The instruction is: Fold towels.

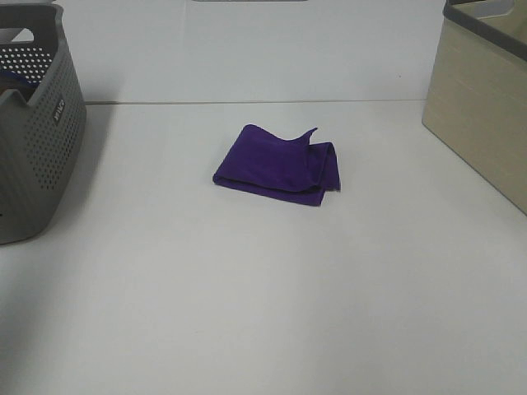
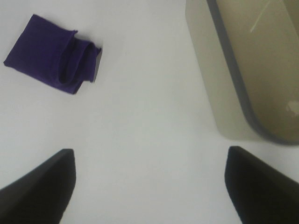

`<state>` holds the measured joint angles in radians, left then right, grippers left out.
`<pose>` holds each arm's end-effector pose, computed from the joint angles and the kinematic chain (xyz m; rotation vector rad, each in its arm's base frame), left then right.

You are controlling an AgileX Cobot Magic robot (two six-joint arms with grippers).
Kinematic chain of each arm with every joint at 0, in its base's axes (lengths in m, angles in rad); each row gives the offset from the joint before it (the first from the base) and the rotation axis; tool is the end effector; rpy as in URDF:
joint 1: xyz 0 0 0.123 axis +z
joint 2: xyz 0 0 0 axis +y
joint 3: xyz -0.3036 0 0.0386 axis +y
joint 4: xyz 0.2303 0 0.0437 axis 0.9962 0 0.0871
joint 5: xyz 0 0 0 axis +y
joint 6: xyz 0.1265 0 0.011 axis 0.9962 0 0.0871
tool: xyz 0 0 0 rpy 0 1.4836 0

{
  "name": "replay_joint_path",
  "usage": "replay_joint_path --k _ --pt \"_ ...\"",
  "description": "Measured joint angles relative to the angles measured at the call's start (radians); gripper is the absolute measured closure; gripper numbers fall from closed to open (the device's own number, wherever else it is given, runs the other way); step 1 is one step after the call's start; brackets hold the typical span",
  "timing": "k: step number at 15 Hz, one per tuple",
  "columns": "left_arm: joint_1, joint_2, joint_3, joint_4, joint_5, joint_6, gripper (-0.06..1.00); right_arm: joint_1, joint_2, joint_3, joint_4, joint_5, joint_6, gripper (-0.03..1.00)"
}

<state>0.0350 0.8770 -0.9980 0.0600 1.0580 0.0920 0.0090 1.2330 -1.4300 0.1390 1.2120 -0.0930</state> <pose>0.1423 0.0116 0.3571 0.0808 2.4214 0.1346 0.2287 0.0185 0.4096 -0.1201 2.4874 0.1476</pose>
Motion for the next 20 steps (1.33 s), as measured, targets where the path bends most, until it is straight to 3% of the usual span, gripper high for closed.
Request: replay_joint_path --k 1,3,9,11,13,16,20 --pt "0.000 -0.186 0.126 0.008 -0.020 -0.018 0.26 0.000 -0.287 0.235 -0.015 -0.018 0.010 0.11" --pt "0.000 -0.371 0.231 0.012 -0.038 -0.021 0.26 0.000 -0.583 0.440 -0.022 -0.065 0.010 0.11" --pt "0.000 -0.702 0.456 -0.030 -0.076 -0.021 0.26 0.000 -1.214 0.818 -0.054 -0.079 0.010 0.11" --pt "0.000 -0.792 0.465 -0.043 -0.115 -0.021 0.26 0.000 -1.238 0.884 -0.069 -0.058 0.008 0.11" --pt "0.000 -0.856 0.467 -0.050 -0.115 -0.021 0.26 0.000 -1.238 0.897 -0.070 -0.113 0.001 0.11" --pt "0.000 -0.882 0.490 -0.079 -0.024 -0.006 0.26 0.000 -1.238 0.924 -0.090 -0.158 0.001 0.12" --pt "0.000 -0.882 0.490 -0.108 -0.020 0.027 0.25 0.000 -1.238 0.927 -0.096 -0.158 0.001 0.12"
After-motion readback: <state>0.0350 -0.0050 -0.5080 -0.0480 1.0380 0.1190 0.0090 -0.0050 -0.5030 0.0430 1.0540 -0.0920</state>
